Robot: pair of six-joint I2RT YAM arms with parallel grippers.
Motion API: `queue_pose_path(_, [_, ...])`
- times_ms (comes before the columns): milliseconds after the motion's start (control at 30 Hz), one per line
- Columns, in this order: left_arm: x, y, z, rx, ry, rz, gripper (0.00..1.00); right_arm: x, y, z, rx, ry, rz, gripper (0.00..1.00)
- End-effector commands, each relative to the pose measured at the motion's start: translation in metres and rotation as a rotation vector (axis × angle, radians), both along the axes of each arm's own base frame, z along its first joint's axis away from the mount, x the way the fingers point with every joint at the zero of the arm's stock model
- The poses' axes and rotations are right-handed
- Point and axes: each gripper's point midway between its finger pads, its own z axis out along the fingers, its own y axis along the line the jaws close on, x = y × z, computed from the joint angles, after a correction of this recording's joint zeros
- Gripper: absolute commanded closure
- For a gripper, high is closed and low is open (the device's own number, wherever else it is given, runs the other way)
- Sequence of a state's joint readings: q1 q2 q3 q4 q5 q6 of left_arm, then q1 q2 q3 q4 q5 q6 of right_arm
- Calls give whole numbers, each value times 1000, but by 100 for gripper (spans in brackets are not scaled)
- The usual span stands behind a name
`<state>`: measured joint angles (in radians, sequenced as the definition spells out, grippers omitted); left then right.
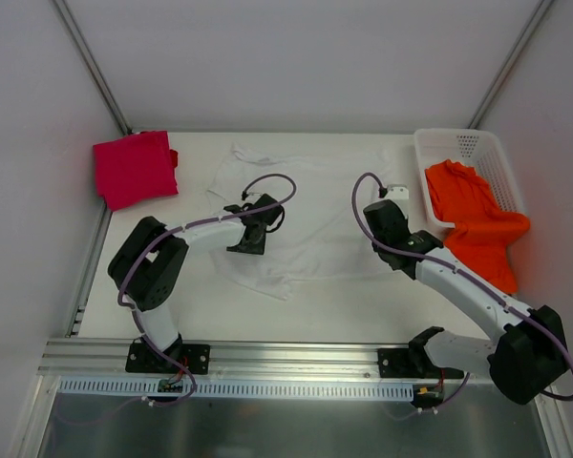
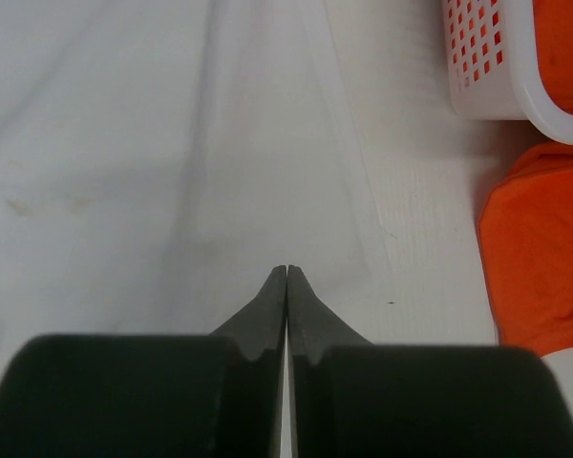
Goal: Fold and stack the t-shirts
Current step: Flatten the tshirt out
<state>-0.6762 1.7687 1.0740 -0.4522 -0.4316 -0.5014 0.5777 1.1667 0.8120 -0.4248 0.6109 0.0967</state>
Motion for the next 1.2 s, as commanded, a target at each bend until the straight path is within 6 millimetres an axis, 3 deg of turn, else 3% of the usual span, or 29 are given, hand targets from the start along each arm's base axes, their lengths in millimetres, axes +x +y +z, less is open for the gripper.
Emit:
queue_pose_path(0, [-26,66,-2,216,62,136,50,-7,-7,3,-12,-5,-17,99])
queue_pose_path(167, [-19,82,3,201,47,223,40,-11,-11,1,-26,4,-19,100])
queue_pose_path(267, [-14,90,14,219,4,261,11,-14,-14,0,-25,0,-22,100])
queue_pose_path(333, [-8,89,29,196,-44,277,1,-16,-15,-1,-21,-1,-26,99])
queue_pose_path(467, [1,72,71,102,-162,257,1,-18,-7,-8,23,11,-7,93])
queue_pose_path(567, [2,58,134,-3,-316,223,1,-19,2,-12,64,32,18,58])
queue_pose_path(600, [-6,60,140,-4,-313,218,1,-20,3,-12,71,34,21,34])
queue_pose_path(667, [-26,67,148,-66,-311,252,1,-23,3,-10,81,34,21,18])
queue_pose_path(800, [-78,76,114,-157,-181,291,1,-30,2,0,130,-12,21,14])
queue_pose_path(967, [-142,65,64,-298,-25,326,1,-38,4,-1,168,-11,40,14])
queue_pose_path(1167, [-188,66,16,-235,70,337,1,-48,-3,-4,178,-22,33,14])
